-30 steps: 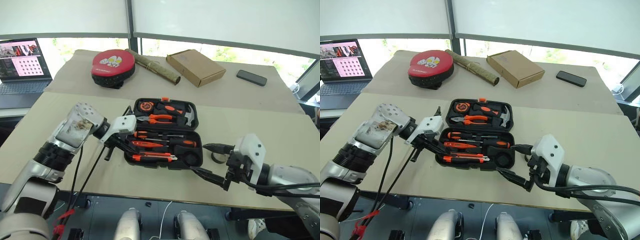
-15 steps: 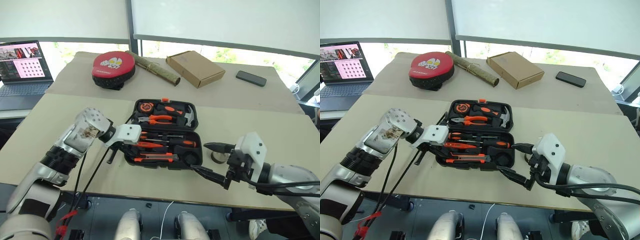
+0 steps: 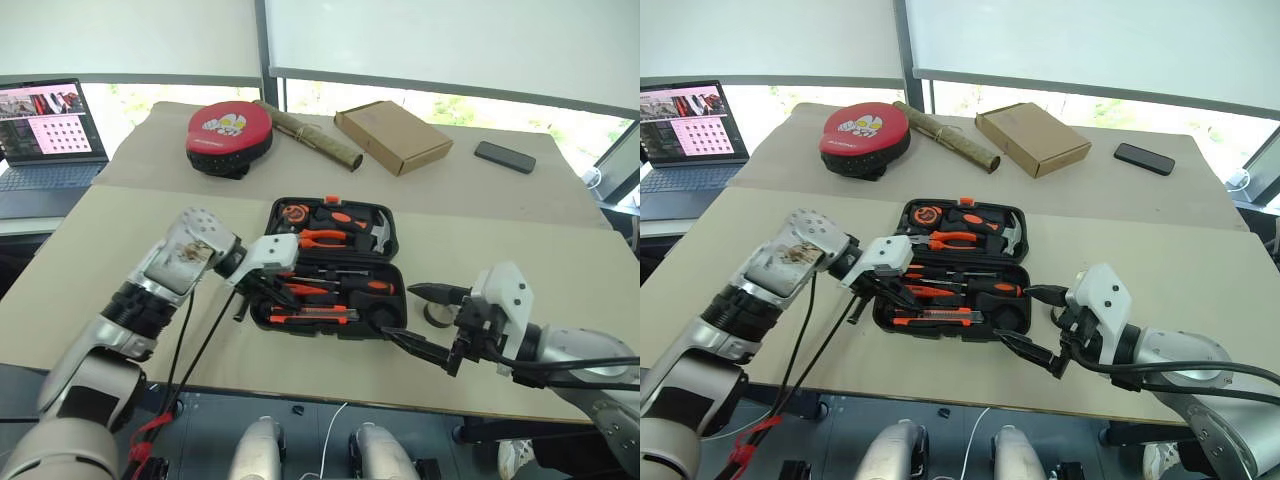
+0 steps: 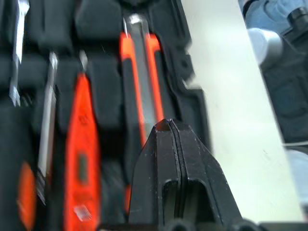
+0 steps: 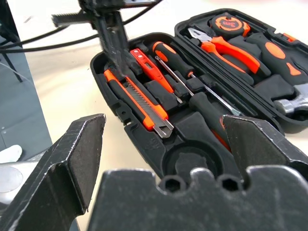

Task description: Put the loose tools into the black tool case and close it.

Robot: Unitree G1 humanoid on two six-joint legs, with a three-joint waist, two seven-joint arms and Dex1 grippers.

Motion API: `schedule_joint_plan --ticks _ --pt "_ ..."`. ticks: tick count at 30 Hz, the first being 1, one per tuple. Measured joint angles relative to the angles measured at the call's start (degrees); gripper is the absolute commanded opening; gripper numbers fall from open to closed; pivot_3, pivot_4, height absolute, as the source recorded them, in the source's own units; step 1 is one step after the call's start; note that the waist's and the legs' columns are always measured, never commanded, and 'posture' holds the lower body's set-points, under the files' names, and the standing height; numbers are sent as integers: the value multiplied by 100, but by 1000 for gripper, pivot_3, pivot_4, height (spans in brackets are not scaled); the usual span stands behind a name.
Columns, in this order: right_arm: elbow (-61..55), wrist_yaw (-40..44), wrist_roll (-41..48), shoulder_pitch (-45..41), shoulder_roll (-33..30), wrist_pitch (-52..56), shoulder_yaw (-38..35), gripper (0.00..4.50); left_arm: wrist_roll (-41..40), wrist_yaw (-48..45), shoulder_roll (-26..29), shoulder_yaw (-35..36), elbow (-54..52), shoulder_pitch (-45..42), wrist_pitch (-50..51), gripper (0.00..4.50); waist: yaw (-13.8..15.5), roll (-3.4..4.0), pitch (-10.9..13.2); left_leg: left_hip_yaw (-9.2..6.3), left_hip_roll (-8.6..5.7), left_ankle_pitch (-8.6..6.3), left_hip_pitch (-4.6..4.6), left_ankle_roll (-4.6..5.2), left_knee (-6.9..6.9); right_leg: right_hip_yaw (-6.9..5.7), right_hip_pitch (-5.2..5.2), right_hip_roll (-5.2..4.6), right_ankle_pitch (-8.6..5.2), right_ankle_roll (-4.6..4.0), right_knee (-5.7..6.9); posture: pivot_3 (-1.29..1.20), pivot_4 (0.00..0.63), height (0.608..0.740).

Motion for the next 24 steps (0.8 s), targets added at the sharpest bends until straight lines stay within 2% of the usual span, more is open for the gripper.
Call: schedule_joint_plan --ticks 4,11,18,20,22,24 --pt "4 2 2 8 0 0 0 4500 250 294 -374 -107 317 -130 -283 59 -5 -2 1 -1 -1 0 1 0 1 1 3 1 0 0 0 0 150 740" --pt "-21 -9 7 99 0 0 -6 4500 400 284 -397 -131 353 -93 -710 59 2 -1 -1 -1 0 0 6 0 1 1 9 0 0 0 0 0 150 740" --pt "-57 -22 2 333 0 0 -156 4500 92 213 -398 135 163 141 -244 59 -8 -1 0 -1 1 0 0 0 0 2 0 0 0 0 1 0 150 740" --pt "-56 -64 -9 575 12 -1 -470 4500 -243 227 -440 410 108 204 -69 59 4 -3 2 -2 0 0 -4 0 0 1 -2 0 0 0 1 0 150 740" --pt "13 -174 -13 1139 177 5 -1127 4500 -763 294 -439 1021 -91 254 99 59 14 -5 2 -7 3 0 -10 0 1 -6 -2 0 0 1 -1 0 150 740" --pt "67 -162 -26 1725 322 27 -1788 4500 -1253 141 -233 1397 -373 283 479 556 3 -3 2 -5 0 0 -11 0 -4 -2 -5 -2 -1 3 -1 0 150 740"
